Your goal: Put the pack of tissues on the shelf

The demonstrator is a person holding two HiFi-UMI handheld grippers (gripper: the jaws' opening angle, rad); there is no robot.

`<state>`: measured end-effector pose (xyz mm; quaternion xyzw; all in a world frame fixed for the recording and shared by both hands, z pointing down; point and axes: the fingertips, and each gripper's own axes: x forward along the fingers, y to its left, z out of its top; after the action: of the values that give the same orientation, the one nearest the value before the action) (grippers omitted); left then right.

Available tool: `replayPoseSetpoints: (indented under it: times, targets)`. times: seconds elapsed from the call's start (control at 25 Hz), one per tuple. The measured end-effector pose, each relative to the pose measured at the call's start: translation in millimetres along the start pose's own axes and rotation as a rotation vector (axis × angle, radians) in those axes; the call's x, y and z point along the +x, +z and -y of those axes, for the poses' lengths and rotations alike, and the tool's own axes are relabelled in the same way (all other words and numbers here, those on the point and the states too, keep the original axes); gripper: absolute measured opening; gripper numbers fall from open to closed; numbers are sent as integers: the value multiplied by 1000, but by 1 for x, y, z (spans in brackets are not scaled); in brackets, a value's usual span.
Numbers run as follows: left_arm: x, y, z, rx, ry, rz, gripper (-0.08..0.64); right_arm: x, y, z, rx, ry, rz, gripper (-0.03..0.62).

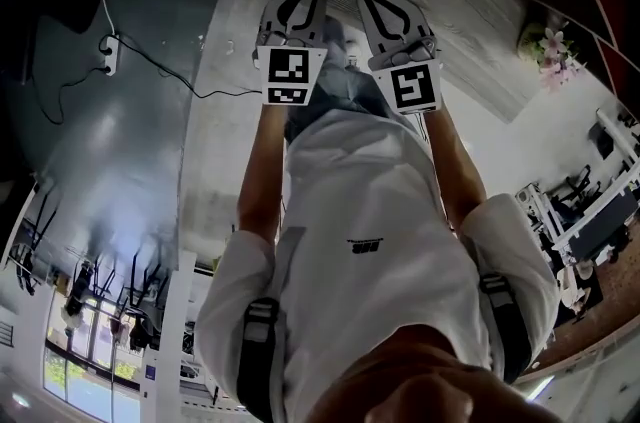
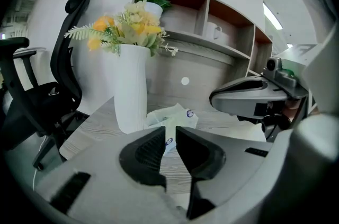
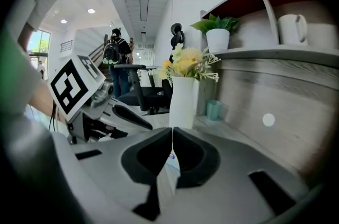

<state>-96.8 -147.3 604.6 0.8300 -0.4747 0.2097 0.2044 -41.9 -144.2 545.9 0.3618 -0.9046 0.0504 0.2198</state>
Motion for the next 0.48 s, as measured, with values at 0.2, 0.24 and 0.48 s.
replayPoseSetpoints:
  times: [0.2, 0.24, 0.48]
  targets:
    - [13, -13, -2, -4, -7, -33, 77, 9, -12, 1, 1, 9, -28, 26]
    - [15, -15, -3, -5, -8, -40, 77, 11, -14, 1, 1, 11, -30, 26]
    - [30, -28, -8, -12, -4, -73, 77, 19, -22, -1, 6, 29, -51, 26]
